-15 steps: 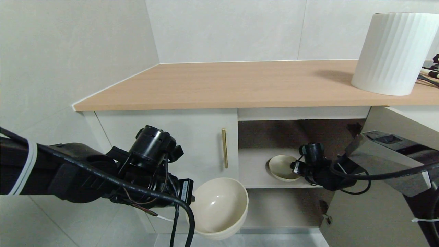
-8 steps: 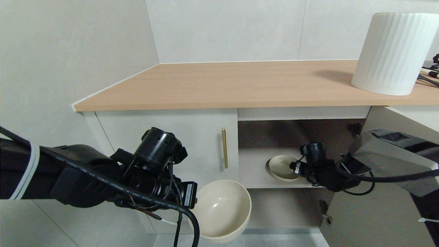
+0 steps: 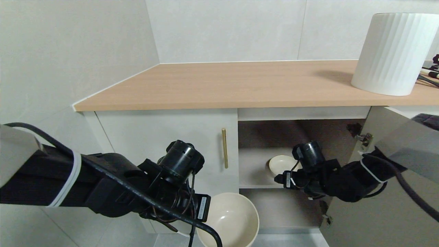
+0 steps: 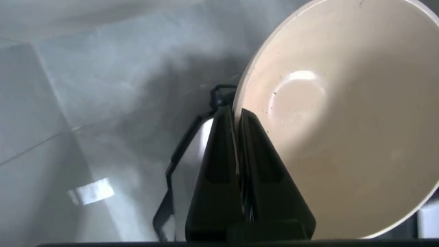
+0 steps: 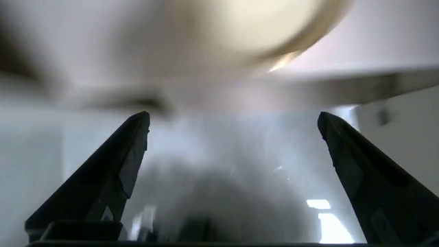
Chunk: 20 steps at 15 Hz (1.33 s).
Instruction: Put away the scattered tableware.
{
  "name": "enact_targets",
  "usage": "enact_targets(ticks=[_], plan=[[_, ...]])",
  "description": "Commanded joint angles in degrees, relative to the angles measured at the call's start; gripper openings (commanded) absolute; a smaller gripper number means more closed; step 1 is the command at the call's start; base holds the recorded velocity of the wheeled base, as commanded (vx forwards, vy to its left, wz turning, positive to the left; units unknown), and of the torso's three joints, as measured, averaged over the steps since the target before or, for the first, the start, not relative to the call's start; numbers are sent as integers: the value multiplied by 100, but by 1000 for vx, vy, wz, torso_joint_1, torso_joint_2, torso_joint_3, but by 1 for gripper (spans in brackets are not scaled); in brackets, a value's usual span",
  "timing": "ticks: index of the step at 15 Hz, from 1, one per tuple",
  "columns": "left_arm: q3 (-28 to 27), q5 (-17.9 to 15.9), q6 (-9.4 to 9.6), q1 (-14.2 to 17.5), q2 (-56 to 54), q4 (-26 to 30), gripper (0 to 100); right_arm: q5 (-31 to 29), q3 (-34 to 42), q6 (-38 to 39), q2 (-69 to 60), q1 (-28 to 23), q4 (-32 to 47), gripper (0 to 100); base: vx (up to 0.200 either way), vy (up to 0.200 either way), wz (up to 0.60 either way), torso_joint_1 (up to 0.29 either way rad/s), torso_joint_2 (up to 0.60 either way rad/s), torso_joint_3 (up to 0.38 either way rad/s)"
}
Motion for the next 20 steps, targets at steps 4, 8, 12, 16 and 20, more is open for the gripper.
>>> enact_targets(ticks=[4,8,12,16,20], plan=[[-20,575,5,-111,288,-3,0,1160,571,-204,-1826,1137,1346,100,0,0,0,0,0,0],[-90,715,5,-251,297,-12,0,1231,817,-608,-1835,1427,1364,100,0,0,0,0,0,0],[-143,733,-4,-357,261,-12,0,1196,808,-599,-1448,1638,1337,100,0,0,0,0,0,0],[-116,909,-12,-532,244,-3,0,1134,781,-529,-1114,1647,828,100,0,0,0,0,0,0],[-90,918,-21,-585,244,-3,0,1090,781,-353,-1017,1647,669,100,0,0,0,0,0,0]])
